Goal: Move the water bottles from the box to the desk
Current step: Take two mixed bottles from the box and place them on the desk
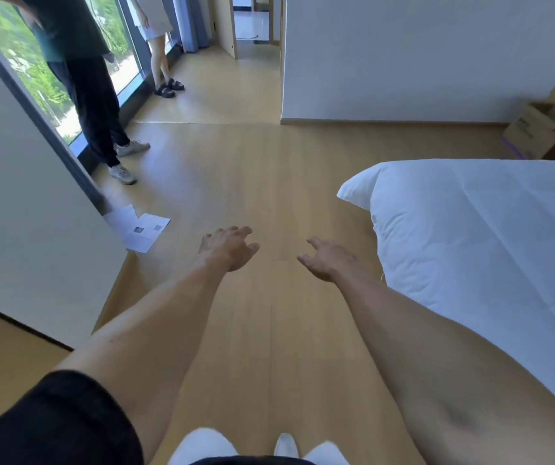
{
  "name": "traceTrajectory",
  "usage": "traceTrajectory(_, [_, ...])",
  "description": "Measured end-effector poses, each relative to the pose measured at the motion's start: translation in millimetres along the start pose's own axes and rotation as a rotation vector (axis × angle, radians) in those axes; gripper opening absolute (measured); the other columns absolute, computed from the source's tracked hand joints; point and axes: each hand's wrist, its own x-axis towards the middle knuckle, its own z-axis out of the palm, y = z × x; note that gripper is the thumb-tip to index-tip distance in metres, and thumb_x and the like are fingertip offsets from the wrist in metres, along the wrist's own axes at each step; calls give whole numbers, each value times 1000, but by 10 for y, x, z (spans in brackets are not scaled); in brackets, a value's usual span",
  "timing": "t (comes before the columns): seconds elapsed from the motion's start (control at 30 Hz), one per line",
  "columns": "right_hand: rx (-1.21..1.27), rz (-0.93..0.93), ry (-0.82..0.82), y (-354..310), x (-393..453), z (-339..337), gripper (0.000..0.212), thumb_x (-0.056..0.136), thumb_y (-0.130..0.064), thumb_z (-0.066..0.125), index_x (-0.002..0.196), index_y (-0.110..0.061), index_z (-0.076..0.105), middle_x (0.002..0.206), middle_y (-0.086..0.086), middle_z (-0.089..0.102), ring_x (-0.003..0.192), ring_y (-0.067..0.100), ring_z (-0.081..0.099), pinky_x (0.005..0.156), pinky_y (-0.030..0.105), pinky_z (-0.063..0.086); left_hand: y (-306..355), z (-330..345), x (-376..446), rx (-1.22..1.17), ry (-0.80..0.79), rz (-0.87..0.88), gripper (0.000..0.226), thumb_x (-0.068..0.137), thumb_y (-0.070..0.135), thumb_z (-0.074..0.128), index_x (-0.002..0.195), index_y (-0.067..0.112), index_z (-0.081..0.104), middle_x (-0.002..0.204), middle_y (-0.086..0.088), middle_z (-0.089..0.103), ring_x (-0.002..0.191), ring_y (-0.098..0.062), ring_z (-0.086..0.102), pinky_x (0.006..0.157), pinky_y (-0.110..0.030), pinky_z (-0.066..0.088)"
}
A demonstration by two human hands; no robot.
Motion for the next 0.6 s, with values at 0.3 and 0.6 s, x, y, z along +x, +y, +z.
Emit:
traceTrajectory(0.3, [0,10,79,92,1367,-726,60,99,-59,37,152,-32,34,153,5,41,140,28,38,108,44,35,493,-403,1624,15,20,143,57,101,57,38,153,34,35,161,4,35,145,-25,35,116,-45,27])
traceTrajectory(0.6, [-34,135,80,14,3033,-1468,60,99,-59,37,153,-33,32,153,4,42,139,31,38,109,45,36,688,-933,3749,-3,17,282,56,100,55,40,152,35,37,160,5,36,144,-24,37,117,-44,27])
